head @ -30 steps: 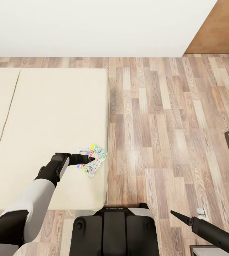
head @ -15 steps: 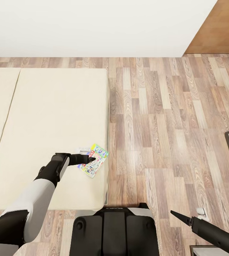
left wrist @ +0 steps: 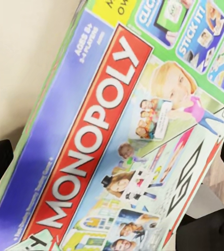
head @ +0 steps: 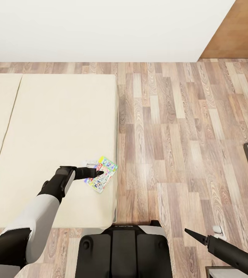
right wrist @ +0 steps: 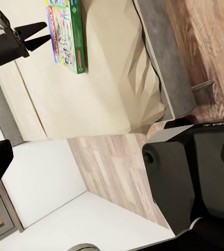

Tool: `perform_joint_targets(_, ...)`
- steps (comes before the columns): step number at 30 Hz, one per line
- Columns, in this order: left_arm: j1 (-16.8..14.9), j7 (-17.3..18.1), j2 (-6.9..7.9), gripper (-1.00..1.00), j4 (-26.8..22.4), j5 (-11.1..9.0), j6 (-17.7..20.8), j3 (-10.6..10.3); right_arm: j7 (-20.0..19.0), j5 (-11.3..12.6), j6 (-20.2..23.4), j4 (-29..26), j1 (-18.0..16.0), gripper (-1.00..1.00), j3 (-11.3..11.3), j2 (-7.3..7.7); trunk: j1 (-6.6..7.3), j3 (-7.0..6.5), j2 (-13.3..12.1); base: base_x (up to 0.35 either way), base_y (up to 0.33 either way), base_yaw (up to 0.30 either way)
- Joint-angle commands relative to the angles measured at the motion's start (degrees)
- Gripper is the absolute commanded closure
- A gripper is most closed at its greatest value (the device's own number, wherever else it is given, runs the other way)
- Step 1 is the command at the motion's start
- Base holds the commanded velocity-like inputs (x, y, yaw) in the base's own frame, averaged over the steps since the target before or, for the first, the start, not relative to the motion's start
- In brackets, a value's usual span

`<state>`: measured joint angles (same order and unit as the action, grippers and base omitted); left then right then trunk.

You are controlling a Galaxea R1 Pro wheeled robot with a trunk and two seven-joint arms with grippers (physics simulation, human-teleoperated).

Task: Put all the toys in the child's room - the three board games (two on the bed and one on the table), the two jigsaw puzzles on the table, and the tennis ball on the table - inside the toy box on the table in the child's room.

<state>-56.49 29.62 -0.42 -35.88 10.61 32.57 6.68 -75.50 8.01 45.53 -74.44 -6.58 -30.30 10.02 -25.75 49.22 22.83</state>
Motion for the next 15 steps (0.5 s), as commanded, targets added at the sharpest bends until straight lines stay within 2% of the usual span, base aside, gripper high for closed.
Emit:
perform_joint_targets(1, -0.02, 0.52, -0.06, -1.0, -0.07, 0.56, 0.24, 0.31, -0.09, 0.16, 0.44, -0.01, -0.01, -1.0, -0.02, 0.01, -0.03, 0.06, 0.09, 0.0, 0.0, 0.0)
perform_joint_targets(15, -0.02, 3.05, -0.11, -1.0, -0.07, 0.85, 0.3, 0.28, -0.09, 0.16, 0.44, -0.01, -0.01, -1.0, -0.03, 0.08, -0.03, 0.06, 0.09, 0.0, 0.0, 0.0)
